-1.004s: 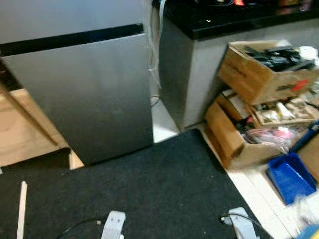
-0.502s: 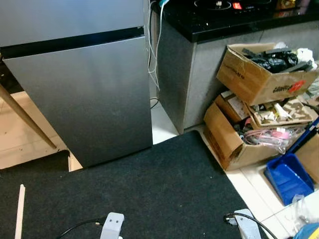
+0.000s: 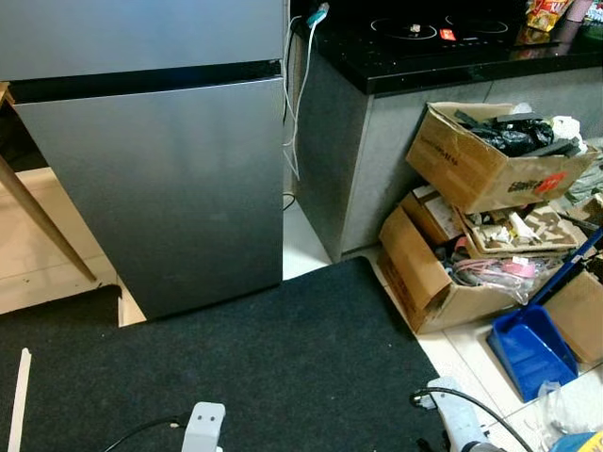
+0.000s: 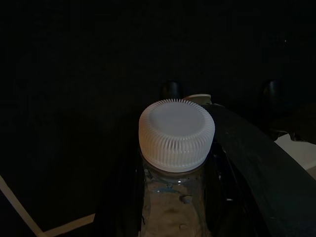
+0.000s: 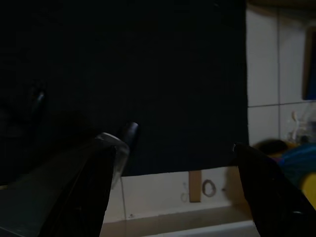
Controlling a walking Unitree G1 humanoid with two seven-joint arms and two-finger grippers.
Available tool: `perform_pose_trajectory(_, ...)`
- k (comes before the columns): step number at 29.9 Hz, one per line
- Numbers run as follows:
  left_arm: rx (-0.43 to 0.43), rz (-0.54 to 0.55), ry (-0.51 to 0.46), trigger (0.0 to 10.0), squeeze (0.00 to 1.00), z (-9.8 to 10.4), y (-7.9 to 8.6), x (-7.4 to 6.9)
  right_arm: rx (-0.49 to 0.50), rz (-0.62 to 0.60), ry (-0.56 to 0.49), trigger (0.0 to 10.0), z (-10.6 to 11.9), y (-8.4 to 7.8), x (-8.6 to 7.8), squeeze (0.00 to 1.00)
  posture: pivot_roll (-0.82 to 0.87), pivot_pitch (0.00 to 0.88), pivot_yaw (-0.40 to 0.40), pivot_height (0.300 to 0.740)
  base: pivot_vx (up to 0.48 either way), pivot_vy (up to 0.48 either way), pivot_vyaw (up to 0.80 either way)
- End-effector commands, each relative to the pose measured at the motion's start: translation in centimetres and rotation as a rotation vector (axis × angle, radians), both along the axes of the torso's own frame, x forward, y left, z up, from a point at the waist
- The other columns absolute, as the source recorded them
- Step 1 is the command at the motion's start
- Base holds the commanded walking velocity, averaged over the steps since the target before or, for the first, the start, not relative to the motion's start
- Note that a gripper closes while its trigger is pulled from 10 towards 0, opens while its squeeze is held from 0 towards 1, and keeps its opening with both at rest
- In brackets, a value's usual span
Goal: Restocking fridge
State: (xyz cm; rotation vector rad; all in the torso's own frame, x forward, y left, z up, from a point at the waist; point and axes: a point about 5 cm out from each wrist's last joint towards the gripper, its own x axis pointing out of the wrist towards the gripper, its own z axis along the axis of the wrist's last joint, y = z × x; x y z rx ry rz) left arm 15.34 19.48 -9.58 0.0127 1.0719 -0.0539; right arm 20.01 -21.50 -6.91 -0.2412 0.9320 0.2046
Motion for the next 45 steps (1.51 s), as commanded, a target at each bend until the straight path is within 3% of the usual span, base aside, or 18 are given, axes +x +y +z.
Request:
perform_pose_trajectory(1,-0.064,0.000,0.032,10.0,0.00,-0.6,-1.8,-1.0,0.002,-0.031,0.028,10.0,-0.4,-0.4,-0.9,0.00,-0.08,0.038,-0.085,0.740,0.000,0.000,0.00)
perform_pose_trajectory(8,-0.048,-0.047,0.046,10.0,0.00,-0.6,-1.4,-1.0,0.022,-0.073,0.041,10.0,-0.9,0.3,-1.6,0.00,-0.10,0.042,-0.040,0.740,0.000,0.000,0.00)
perform_pose_trajectory(12,-0.042,-0.074,0.031,10.0,0.00,-0.2,-1.1,-0.1,0.039,-0.105,0.044,10.0,-1.2,0.7,-2.0,0.00,-0.12,0.051,-0.009,0.740,0.000,0.000,0.00)
perform_pose_trajectory(25,-0.028,-0.112,0.000,10.0,0.00,0.4,-0.6,1.2,0.054,-0.122,0.032,10.0,-1.2,1.2,-1.9,0.00,-0.11,0.069,-0.006,0.740,0.000,0.000,0.00)
perform_pose_trajectory(38,-0.046,-0.067,-0.008,10.0,0.00,0.3,-1.2,1.1,0.036,-0.091,0.023,10.0,-0.9,0.7,-1.3,0.00,-0.12,0.077,-0.043,0.740,0.000,0.000,0.00)
perform_pose_trajectory(45,-0.046,-0.038,0.003,10.0,0.00,0.1,-0.8,0.4,0.028,-0.106,0.048,10.0,-1.4,0.1,-2.8,0.00,-0.13,0.069,-0.017,0.740,0.000,0.000,0.00)
